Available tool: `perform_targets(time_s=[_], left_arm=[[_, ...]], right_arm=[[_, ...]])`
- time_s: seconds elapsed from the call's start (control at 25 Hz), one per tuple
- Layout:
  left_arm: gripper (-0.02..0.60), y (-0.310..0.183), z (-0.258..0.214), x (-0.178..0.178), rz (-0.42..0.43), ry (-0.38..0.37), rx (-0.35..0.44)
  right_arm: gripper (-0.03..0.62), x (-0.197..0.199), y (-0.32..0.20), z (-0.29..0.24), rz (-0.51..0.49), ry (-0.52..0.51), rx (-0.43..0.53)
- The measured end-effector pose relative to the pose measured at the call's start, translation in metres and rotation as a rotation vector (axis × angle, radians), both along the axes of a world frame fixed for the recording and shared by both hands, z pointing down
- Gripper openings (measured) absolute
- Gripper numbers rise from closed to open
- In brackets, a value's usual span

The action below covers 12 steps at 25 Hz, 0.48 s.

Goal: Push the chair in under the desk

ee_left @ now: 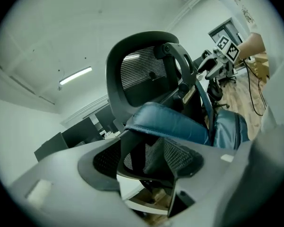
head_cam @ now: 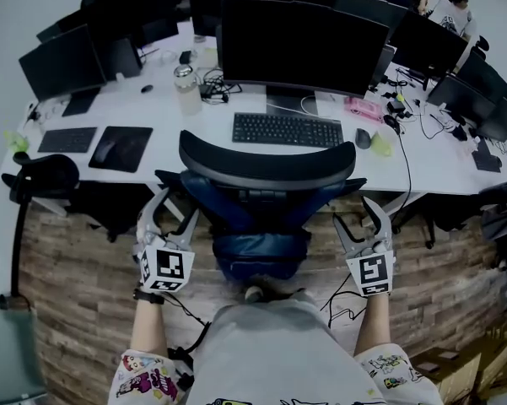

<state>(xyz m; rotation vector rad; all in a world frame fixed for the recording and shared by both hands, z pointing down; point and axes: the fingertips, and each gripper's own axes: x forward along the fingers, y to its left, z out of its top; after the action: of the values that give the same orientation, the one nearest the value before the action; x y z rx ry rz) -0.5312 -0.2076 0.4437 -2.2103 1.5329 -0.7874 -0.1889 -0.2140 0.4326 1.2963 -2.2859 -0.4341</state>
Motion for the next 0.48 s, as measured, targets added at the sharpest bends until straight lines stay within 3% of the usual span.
perform_targets(time_s=[0.48], left_arm=[[0.270,0.029,0.011,0.040,-0.002,0.251,-0.072]], right_arm=[[0.231,-0.010,0.032,0.013,0.032,-0.312,-0.098]])
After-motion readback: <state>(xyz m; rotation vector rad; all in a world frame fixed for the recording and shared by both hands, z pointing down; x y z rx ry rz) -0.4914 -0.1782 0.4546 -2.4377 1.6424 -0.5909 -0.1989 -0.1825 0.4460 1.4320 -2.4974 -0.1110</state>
